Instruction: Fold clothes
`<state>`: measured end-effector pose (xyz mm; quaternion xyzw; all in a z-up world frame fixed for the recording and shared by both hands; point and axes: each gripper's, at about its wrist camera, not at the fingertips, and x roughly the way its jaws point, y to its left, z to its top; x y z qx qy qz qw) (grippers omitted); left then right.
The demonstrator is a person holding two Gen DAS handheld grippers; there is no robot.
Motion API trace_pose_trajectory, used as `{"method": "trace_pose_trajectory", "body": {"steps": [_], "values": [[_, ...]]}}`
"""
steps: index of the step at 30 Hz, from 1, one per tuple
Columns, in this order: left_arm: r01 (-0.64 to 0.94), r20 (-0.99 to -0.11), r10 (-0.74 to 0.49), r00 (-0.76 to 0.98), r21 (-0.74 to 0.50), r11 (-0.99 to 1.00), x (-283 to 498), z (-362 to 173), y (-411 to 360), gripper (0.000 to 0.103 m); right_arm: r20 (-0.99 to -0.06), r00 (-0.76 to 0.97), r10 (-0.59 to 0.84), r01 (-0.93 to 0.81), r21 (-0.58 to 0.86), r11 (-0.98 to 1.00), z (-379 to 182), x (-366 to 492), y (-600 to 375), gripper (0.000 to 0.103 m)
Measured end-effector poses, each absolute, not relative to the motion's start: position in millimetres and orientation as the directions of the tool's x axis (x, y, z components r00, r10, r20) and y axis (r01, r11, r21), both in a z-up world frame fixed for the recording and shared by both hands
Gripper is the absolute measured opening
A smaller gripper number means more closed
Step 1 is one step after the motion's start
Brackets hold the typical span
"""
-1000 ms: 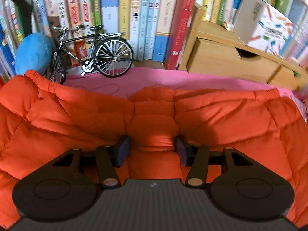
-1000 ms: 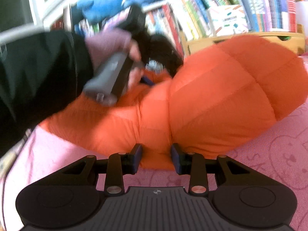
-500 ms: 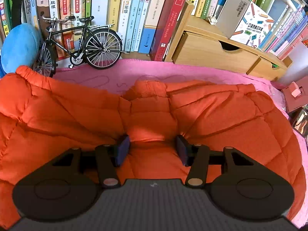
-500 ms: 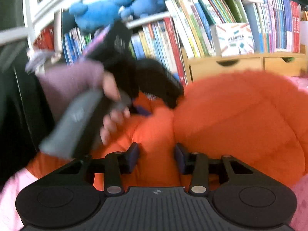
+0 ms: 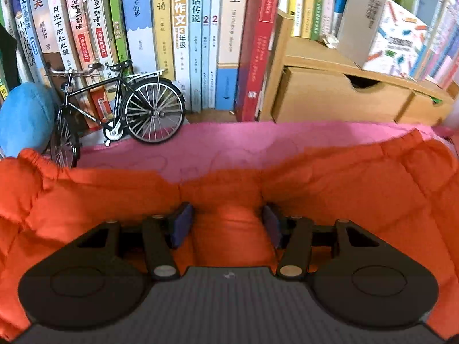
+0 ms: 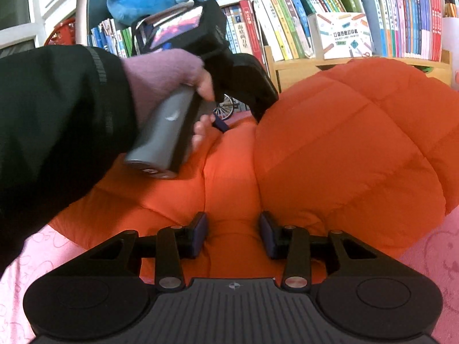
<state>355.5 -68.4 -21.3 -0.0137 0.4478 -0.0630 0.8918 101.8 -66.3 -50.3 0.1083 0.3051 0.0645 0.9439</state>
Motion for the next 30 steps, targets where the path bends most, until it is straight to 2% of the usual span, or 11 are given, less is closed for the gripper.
{"method": "trace_pose_trajectory", "body": {"steps": [5,7,14,22,30], "values": [[0.057,-0.801,-0.065,0.595,-0.039,0.998,367,-22,-75,0.056,-0.567,0.8,0.196,-0.055,0.256,0.965,-51,103,-69,0.041],[0.06,-0.789,-0.056,0.612,-0.023,0.998,359,-11,-77,0.052,-0.568,0.798,0.201,-0.055,0.264,0.963,-52,104,-70,0.041],[0.182,-0.738,-0.137,0.661,-0.02,0.983,272,33,-71,0.052,-0.562,0.801,0.205,-0.056,0.27,0.961,-50,102,-72,0.041],[0.271,-0.761,-0.219,0.611,-0.06,0.961,189,30,-74,0.052,-0.556,0.804,0.211,-0.06,0.277,0.959,-50,88,-75,0.041],[0.251,-0.756,-0.169,0.633,-0.006,0.968,195,16,-84,0.052,-0.556,0.802,0.218,-0.066,0.281,0.957,-49,76,-76,0.041]]}}
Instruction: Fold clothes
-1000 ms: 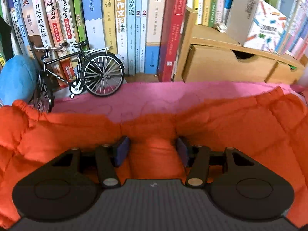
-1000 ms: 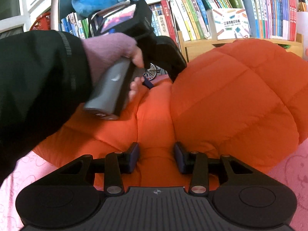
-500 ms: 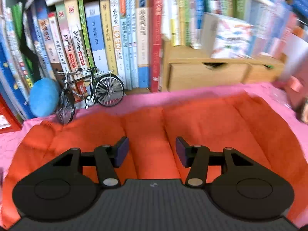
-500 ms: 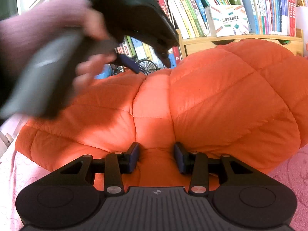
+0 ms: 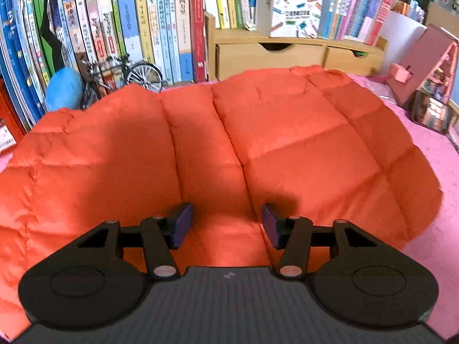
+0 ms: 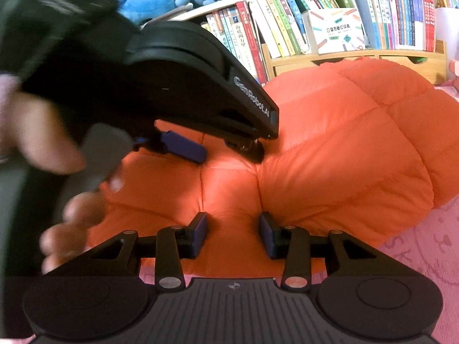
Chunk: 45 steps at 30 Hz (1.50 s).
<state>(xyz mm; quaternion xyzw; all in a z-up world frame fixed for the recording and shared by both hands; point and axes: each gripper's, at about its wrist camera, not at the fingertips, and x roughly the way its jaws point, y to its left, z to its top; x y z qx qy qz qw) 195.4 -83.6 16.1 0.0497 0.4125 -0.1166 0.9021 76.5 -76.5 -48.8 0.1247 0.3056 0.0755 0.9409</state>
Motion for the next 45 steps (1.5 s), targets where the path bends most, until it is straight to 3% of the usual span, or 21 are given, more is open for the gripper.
{"method": "trace_pose_trajectory", "body": {"steps": [3,14,27,29,32,35,38,42,45], "values": [[0.233,-0.746,-0.141,0.651,0.021,0.972,209,14,-84,0.052,-0.556,0.801,0.22,-0.066,0.283,0.957,-48,77,-77,0.041],[0.157,-0.805,-0.133,0.578,-0.051,0.986,298,2,-76,0.053,-0.551,0.798,0.245,-0.08,0.305,0.949,-48,65,-73,0.041],[0.053,-0.806,-0.125,0.579,-0.116,0.992,363,-19,-65,0.057,-0.546,0.794,0.268,-0.096,0.323,0.942,-44,45,-74,0.041],[0.051,-0.805,-0.107,0.584,-0.095,0.994,358,-16,-68,0.056,-0.541,0.793,0.279,-0.097,0.34,0.935,-44,46,-77,0.042],[0.054,-0.785,-0.109,0.609,-0.096,0.994,334,-1,-64,0.052,-0.49,0.799,0.349,-0.123,0.435,0.892,-46,49,-90,0.056],[0.086,-0.734,-0.147,0.663,-0.121,0.989,291,15,-53,0.052,-0.397,0.844,0.361,-0.104,0.539,0.836,-46,32,-110,0.057],[0.13,-0.672,-0.162,0.723,-0.098,0.987,239,20,-32,0.052,-0.348,0.879,0.327,-0.095,0.542,0.835,-38,10,-126,0.058],[0.167,-0.625,-0.17,0.762,-0.063,0.984,187,9,-31,0.052,-0.279,0.936,0.215,-0.033,0.538,0.842,-28,-24,-161,0.069],[0.149,-0.585,-0.126,0.801,-0.009,0.989,168,-2,-34,0.053,-0.298,0.946,0.125,0.066,0.556,0.829,-30,-21,-195,0.073]]}}
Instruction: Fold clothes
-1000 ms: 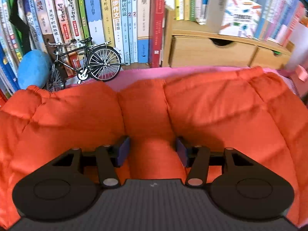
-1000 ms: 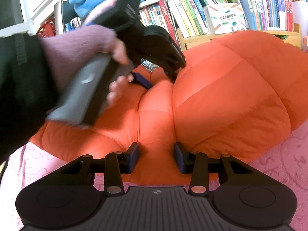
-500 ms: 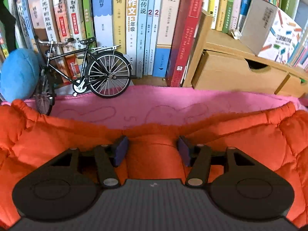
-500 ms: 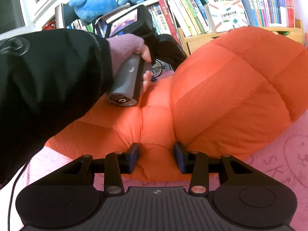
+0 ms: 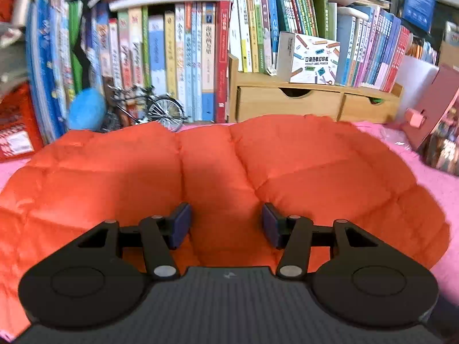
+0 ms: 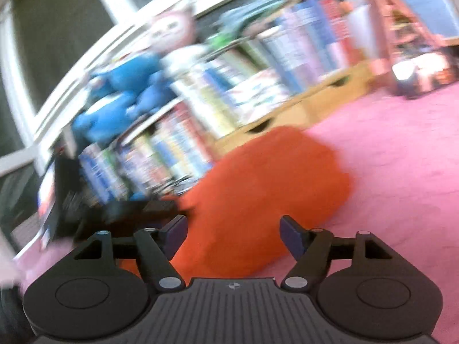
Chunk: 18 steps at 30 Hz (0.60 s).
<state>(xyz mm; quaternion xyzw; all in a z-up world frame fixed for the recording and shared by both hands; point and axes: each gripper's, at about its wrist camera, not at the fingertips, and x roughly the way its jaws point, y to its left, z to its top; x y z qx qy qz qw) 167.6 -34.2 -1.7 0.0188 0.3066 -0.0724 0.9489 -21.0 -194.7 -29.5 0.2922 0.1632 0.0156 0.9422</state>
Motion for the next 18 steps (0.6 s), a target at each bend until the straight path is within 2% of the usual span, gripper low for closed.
{"method": "trace_pose_trajectory", "body": {"steps": [2,5,9,18], "values": [[0.134,-0.572,-0.113,0.813,-0.005,0.991,164,-7,-35,0.053,-0.324,0.941,0.099,0.116,0.583,0.804,-33,-18,-215,0.074],[0.11,-0.57,-0.127,0.812,-0.064,0.992,164,-12,-28,0.054,-0.361,0.928,0.091,0.177,0.642,0.746,-42,-9,-239,0.077],[0.101,-0.556,-0.143,0.819,-0.105,0.989,158,-20,-22,0.055,-0.375,0.912,0.165,0.174,0.718,0.674,-52,8,-253,0.082],[0.101,-0.535,-0.183,0.825,-0.18,0.978,155,-29,-12,0.055,-0.43,0.879,0.205,0.188,0.708,0.681,-53,49,-254,0.087]]}}
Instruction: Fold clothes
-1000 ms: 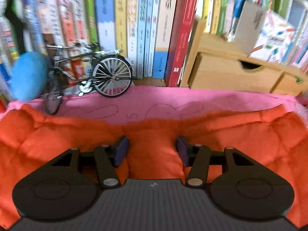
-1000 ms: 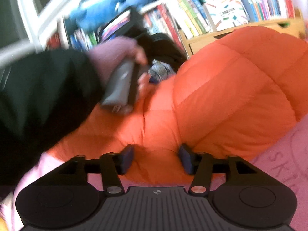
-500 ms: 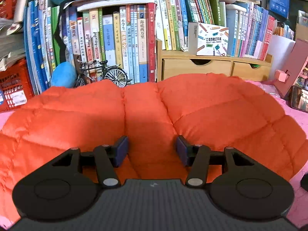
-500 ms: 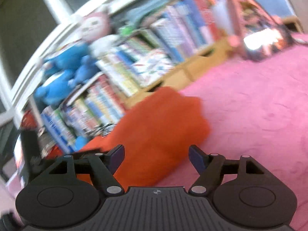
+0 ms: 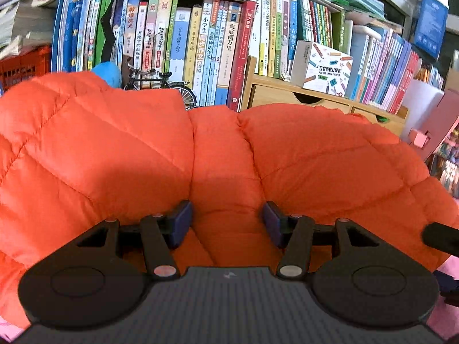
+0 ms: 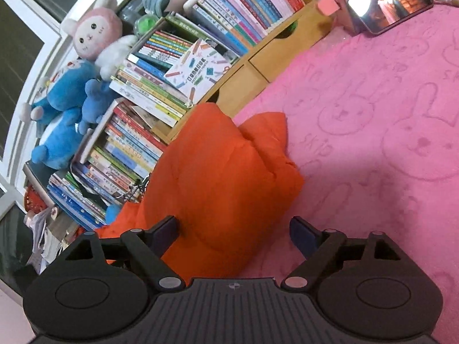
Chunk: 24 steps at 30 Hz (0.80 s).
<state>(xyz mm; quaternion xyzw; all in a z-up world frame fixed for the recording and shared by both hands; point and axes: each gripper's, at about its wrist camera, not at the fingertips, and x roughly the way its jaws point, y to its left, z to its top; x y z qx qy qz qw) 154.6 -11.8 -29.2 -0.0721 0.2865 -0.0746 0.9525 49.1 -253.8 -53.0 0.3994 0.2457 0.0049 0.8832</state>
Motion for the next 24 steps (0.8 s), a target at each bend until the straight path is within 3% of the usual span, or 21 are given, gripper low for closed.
{"method": "trace_pose_trajectory", "body": {"steps": [9,10,12,15,19,24], "values": [[0.102,-0.523,-0.239,0.818,-0.276,0.956,154,-31,1,0.054,-0.442,0.873,0.206,0.181,0.686,0.705,-51,109,-247,0.096],[0.095,-0.522,-0.238,0.819,-0.286,0.953,153,-31,1,0.054,-0.444,0.872,0.208,0.173,0.676,0.717,-51,116,-245,0.092],[0.072,-0.523,-0.236,0.819,-0.315,0.947,151,-29,2,0.052,-0.47,0.858,0.208,0.189,0.664,0.723,-49,122,-244,0.059],[0.041,-0.527,-0.242,0.814,-0.364,0.931,146,-26,3,0.052,-0.446,0.877,0.178,0.147,0.603,0.784,-29,110,-238,0.039],[0.036,-0.519,-0.291,0.803,-0.446,0.894,134,-25,6,0.05,-0.379,0.918,0.116,0.059,0.42,0.906,3,86,-216,0.034],[0.046,-0.472,-0.449,0.758,-0.649,0.76,113,-29,6,0.042,-0.222,0.972,0.074,-0.058,0.081,0.995,53,42,-168,0.034]]}}
